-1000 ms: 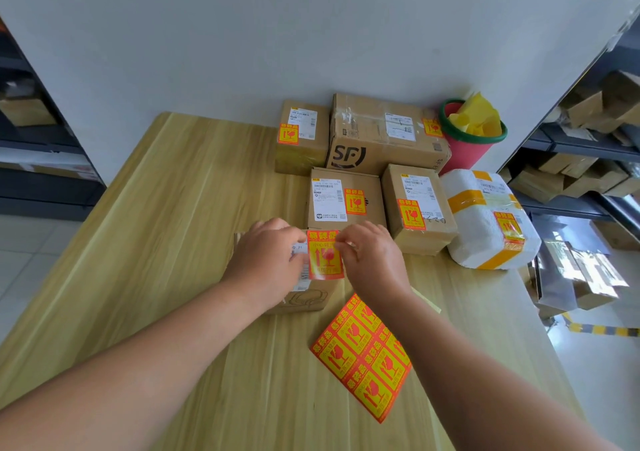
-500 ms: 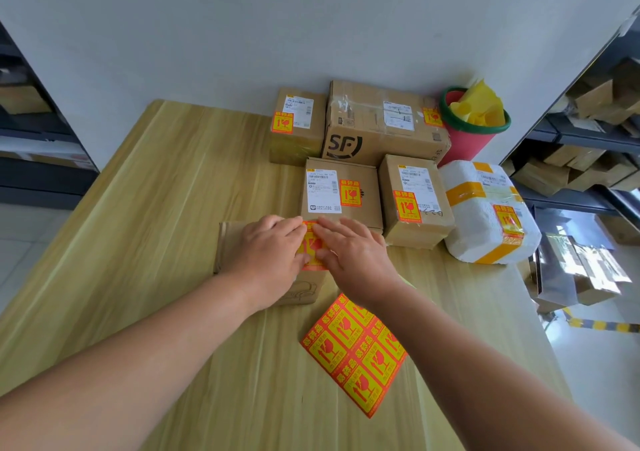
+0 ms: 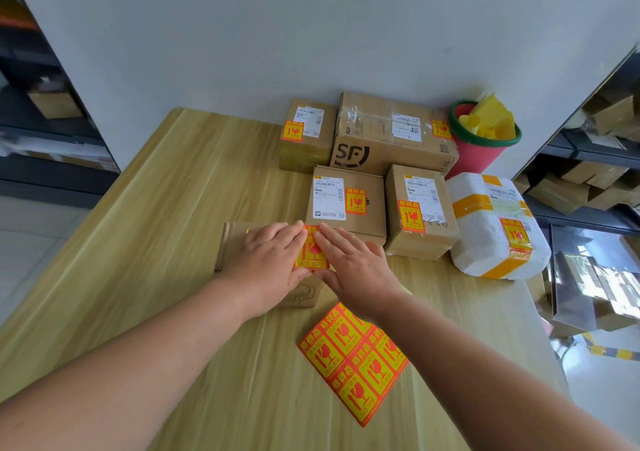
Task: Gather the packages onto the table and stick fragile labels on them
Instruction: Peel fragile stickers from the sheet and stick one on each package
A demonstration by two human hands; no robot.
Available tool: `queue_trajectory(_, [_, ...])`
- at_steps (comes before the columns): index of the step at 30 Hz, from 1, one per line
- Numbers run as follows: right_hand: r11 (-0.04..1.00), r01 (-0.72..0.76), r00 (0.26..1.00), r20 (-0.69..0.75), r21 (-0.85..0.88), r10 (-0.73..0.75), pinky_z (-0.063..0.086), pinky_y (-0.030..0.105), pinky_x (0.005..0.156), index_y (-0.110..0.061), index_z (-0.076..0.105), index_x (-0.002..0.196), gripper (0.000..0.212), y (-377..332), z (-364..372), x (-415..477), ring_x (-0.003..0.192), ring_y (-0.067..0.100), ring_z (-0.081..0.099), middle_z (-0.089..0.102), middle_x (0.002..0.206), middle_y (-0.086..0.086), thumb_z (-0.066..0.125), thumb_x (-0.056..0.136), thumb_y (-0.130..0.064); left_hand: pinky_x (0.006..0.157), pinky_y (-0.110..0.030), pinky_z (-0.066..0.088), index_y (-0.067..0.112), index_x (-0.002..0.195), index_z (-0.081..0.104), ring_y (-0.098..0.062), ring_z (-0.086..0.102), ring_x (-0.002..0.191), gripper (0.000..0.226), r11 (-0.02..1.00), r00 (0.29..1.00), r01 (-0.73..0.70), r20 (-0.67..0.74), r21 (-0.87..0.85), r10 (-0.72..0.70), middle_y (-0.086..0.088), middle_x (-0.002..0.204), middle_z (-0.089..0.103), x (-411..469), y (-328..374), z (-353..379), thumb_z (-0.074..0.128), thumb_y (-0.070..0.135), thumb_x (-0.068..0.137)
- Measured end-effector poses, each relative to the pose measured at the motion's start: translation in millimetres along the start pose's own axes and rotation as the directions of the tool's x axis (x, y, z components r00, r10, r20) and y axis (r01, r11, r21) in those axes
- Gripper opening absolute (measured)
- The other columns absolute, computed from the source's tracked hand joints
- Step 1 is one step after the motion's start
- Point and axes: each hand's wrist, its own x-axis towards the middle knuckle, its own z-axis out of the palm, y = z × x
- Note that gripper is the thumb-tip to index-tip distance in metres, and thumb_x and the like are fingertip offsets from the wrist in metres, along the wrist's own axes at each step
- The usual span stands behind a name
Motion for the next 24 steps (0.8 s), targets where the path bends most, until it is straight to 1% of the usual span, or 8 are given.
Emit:
queue_trajectory(3, [0.999,0.014,1.000,-0.017,0.037,-0.014,0.018,0.041,0.113,-0.031,0.008,0.153,0.062,-1,1,1,0.147,0.014,0.007,0.003,0.160,-0.015,0.029,0.099,-0.052,0.115,-0.036,0.012,0.018,0.152,0.013,-0.017,0.008,0.146,0.080,1.000,1.000,0.001,0.015,0.000,-0.001,0.005,0.160,0.006,0,-3,3,0.015,0.066,0.088])
queue_trajectory(8, [0.998,-0.029,1.000,-0.004,0.056,0.029,0.013,0.042,0.116,-0.029,0.003,0.154,0.060,-1,4,-8,0.148,0.016,-0.002,0.011,0.160,-0.012,0.022,0.101,-0.051,0.117,-0.039,-0.001,0.024,0.151,-0.004,-0.014,-0.009,0.146,0.108,0.997,0.998,0.055,0.040,0.047,-0.057,0.010,0.159,-0.011,-10,-5,10,-0.037,0.070,0.059])
queue_trajectory(11, [0.998,-0.047,0.998,0.038,0.050,0.045,0.015,0.043,0.115,-0.027,-0.001,0.153,0.059,-3,6,-11,0.148,0.018,0.000,0.035,0.153,-0.005,0.021,0.103,-0.047,0.117,-0.043,-0.006,0.024,0.151,-0.009,-0.015,-0.014,0.146,0.093,0.992,0.994,0.093,0.048,0.082,-0.098,0.009,0.158,-0.015,-9,0,12,-0.026,0.062,0.067])
queue_trajectory(13, [0.997,-0.046,0.999,0.009,0.060,0.045,0.013,0.044,0.118,-0.027,0.000,0.153,0.059,-4,3,-11,0.148,0.018,-0.003,0.016,0.160,-0.007,0.023,0.102,-0.046,0.116,-0.043,-0.007,0.022,0.151,-0.008,-0.016,-0.013,0.146,0.090,0.989,0.993,0.113,0.030,0.098,-0.116,0.007,0.157,-0.015,-11,2,10,-0.021,0.060,0.070])
queue_trajectory(16, [0.997,0.009,0.998,-0.065,0.073,-0.004,0.012,0.043,0.117,-0.025,0.006,0.153,0.059,-8,5,-18,0.148,0.019,-0.005,-0.001,0.161,-0.007,0.026,0.102,-0.045,0.112,-0.041,0.011,0.011,0.147,0.029,-0.024,0.024,0.143,0.078,0.991,0.993,0.059,-0.113,0.123,-0.045,-0.006,0.155,0.024,-23,10,5,0.006,0.057,0.089])
queue_trajectory(18, [0.997,0.074,0.992,-0.105,-0.008,-0.074,0.024,0.046,0.114,-0.022,0.022,0.152,0.056,-9,12,-27,0.148,0.023,0.009,0.015,0.160,-0.003,0.027,0.100,-0.042,0.106,-0.042,0.023,0.006,0.133,0.052,-0.026,0.045,0.132,0.061,0.992,0.983,-0.005,-0.183,0.124,0.027,-0.010,0.142,0.048,-34,15,10,0.028,0.044,0.091])
queue_trajectory(20, [0.993,0.103,0.990,-0.094,-0.064,-0.109,0.035,0.047,0.108,-0.021,0.033,0.148,0.059,-9,20,-31,0.145,0.025,0.022,0.027,0.157,-0.003,0.023,0.095,-0.043,0.103,-0.041,0.027,0.007,0.125,0.060,-0.025,0.052,0.126,0.055,0.987,0.980,-0.040,-0.185,0.153,0.068,-0.010,0.135,0.056,-43,17,18,0.035,0.039,0.088])
queue_trajectory(24, [0.989,0.147,0.988,-0.037,-0.028,-0.148,0.014,0.047,0.118,-0.026,0.010,0.153,0.056,-5,21,-29,0.149,0.020,-0.002,0.001,0.161,-0.010,0.022,0.101,-0.043,0.099,-0.036,0.029,0.011,0.121,0.065,-0.022,0.057,0.121,0.054,0.985,0.986,-0.013,-0.161,0.171,0.041,-0.006,0.131,0.059,-49,19,23,0.035,0.037,0.084])
